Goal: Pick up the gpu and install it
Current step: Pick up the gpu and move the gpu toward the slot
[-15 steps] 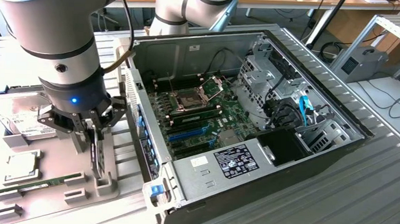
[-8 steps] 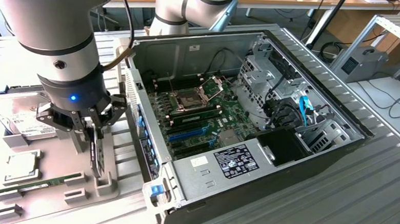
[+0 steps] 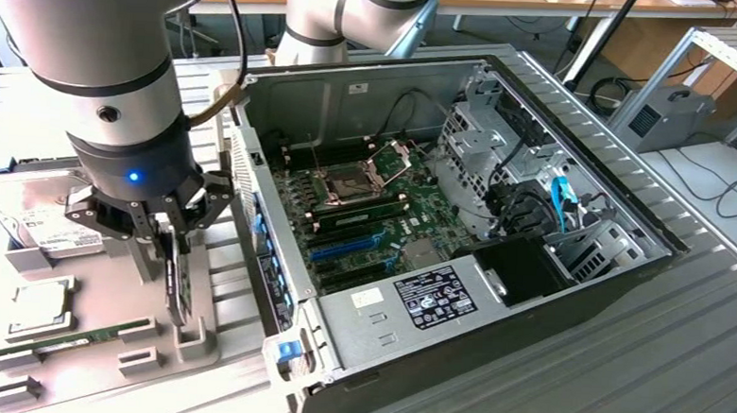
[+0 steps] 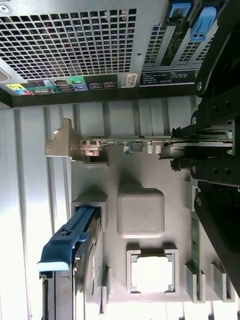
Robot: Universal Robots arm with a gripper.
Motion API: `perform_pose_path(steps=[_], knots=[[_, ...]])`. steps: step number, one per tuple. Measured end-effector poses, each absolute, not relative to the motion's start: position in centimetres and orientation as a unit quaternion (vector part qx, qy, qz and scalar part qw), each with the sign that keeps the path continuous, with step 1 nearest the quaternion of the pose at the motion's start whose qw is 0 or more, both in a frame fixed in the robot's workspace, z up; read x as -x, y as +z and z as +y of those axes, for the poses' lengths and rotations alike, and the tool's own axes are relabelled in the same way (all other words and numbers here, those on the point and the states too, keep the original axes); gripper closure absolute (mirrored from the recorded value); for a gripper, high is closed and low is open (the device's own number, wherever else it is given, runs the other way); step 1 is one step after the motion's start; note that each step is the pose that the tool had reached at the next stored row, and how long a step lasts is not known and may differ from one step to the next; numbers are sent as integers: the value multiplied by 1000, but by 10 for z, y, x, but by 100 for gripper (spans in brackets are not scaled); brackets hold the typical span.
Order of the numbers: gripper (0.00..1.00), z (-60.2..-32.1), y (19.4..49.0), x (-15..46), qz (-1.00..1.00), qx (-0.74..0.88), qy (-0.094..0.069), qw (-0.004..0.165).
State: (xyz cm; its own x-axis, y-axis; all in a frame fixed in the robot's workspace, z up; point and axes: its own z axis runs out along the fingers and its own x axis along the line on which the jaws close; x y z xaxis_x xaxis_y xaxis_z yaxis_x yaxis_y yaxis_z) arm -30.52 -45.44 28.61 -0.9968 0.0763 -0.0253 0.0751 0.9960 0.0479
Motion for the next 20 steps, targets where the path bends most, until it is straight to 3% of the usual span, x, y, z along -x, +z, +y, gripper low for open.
perform_pose_path(steps=[20], knots=[[74,-454,296,305,999,-38,24,14]])
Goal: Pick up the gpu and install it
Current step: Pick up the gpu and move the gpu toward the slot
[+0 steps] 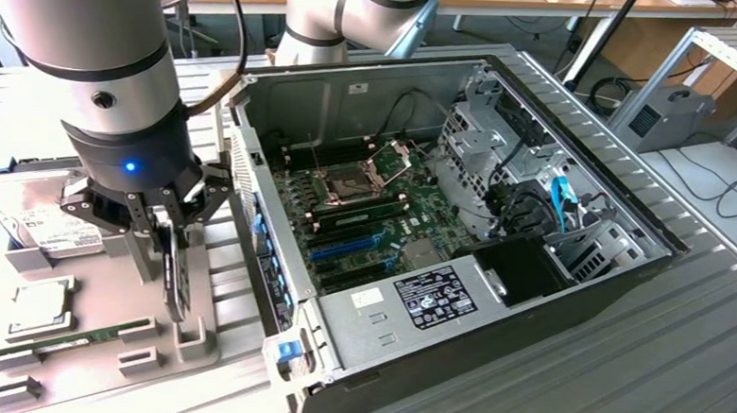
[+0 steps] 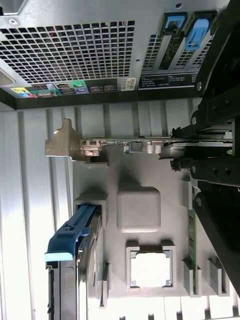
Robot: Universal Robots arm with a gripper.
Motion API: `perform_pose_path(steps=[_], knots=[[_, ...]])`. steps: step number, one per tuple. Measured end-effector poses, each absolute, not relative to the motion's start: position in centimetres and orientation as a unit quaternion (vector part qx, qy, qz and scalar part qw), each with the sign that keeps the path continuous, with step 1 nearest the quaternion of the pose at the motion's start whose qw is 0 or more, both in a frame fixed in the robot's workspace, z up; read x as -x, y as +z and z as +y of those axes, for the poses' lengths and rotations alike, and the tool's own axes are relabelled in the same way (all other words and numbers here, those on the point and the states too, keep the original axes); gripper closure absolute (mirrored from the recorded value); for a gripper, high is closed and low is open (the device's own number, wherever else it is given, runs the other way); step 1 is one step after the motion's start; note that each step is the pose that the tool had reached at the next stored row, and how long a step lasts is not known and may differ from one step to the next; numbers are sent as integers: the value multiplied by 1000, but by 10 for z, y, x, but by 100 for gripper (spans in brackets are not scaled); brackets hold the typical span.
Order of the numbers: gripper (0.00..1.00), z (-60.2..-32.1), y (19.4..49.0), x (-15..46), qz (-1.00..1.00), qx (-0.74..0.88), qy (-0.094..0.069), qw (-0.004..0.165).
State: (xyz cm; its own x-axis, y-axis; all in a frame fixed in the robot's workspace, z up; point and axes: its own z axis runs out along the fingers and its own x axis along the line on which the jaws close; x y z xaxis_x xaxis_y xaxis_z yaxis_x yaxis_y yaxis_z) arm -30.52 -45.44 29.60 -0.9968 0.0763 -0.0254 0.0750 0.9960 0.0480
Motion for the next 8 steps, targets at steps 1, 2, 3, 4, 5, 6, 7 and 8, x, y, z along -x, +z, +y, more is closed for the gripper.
perform_pose_path(steps=[1,2,3,4,5,6,7,8], knots=[[74,-454,296,305,999,-38,24,14],[74,-454,297,305,999,-38,24,14],[74,-454,298,305,999,-38,24,14],[74,-454,298,305,999,-38,24,14],[74,-454,299,305,999,-38,24,14],[74,-454,299,305,999,-38,24,14],[74,-454,300,305,999,-38,24,14],[74,-454,300,305,999,-38,23,14]])
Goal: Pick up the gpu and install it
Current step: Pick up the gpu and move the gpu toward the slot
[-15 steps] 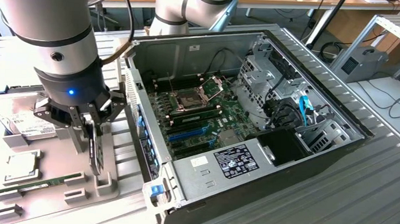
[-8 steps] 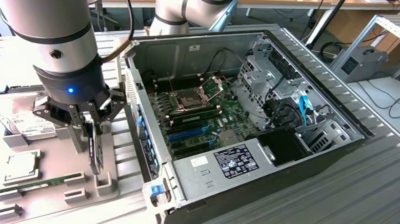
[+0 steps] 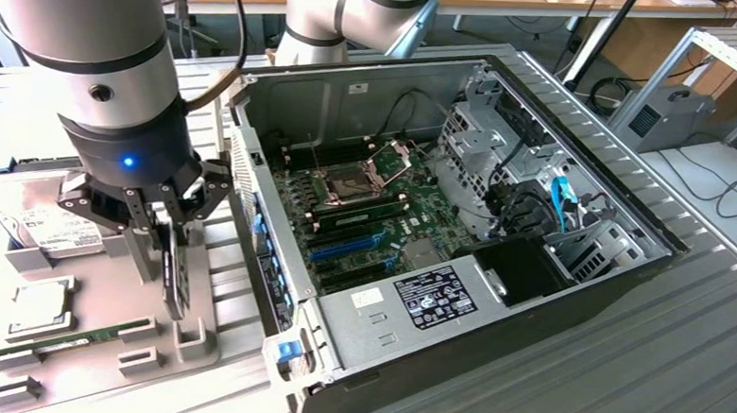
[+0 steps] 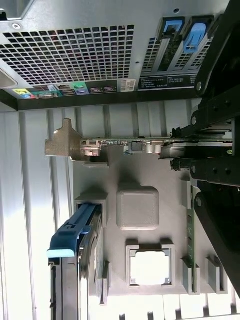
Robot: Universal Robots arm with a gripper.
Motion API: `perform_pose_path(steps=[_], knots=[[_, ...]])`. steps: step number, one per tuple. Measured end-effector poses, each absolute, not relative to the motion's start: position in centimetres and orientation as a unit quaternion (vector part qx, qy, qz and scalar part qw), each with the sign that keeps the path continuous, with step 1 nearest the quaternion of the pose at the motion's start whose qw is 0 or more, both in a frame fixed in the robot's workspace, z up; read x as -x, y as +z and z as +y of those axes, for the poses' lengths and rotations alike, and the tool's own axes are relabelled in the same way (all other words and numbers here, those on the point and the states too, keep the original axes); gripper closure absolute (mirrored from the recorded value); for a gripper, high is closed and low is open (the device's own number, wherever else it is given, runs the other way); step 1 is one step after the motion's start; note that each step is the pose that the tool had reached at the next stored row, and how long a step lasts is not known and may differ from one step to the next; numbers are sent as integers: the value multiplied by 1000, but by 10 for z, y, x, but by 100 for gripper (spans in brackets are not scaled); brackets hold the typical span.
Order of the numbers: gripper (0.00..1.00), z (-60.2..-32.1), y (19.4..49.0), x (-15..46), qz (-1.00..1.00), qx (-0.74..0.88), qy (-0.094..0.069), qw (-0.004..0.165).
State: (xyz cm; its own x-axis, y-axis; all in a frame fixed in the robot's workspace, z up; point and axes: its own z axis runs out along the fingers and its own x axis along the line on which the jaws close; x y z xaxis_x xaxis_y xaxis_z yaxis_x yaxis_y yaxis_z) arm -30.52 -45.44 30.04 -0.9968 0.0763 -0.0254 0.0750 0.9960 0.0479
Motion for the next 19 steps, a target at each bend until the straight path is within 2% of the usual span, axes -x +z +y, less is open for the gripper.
perform_pose_path(steps=[19], knots=[[74,-454,312,305,999,-38,23,14]])
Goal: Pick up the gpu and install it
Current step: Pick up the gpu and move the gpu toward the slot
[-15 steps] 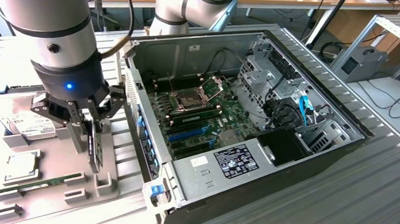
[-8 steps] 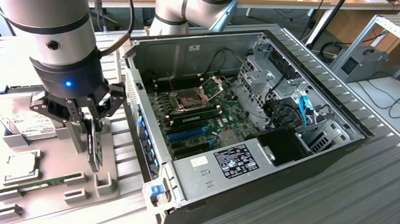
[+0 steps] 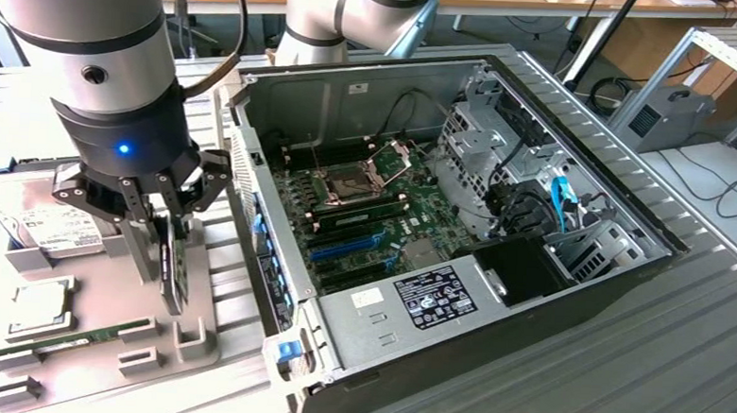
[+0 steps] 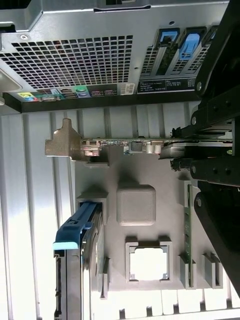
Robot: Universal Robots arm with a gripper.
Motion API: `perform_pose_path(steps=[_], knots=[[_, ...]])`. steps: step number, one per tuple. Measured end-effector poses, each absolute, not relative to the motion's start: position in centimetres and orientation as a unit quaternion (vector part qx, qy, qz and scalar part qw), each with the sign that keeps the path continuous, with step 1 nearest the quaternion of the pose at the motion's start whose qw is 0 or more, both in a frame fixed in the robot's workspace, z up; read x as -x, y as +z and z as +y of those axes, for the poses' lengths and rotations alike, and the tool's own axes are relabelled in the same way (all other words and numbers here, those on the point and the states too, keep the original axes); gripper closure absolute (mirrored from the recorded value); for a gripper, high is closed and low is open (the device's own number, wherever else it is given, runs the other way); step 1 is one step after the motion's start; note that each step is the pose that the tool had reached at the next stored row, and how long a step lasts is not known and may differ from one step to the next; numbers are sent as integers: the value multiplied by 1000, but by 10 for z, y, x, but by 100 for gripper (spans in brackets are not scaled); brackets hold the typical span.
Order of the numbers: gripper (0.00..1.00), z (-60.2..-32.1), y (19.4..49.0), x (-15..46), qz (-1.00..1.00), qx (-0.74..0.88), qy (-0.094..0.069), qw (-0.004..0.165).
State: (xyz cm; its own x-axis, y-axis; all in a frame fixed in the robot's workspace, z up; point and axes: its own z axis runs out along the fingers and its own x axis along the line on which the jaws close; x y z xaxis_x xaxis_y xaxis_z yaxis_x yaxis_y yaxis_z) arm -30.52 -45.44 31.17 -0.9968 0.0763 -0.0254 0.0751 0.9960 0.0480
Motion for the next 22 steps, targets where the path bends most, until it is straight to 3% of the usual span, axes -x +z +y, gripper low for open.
perform_pose_path(steps=[22], knots=[[74,-454,325,305,999,-38,24,14]])
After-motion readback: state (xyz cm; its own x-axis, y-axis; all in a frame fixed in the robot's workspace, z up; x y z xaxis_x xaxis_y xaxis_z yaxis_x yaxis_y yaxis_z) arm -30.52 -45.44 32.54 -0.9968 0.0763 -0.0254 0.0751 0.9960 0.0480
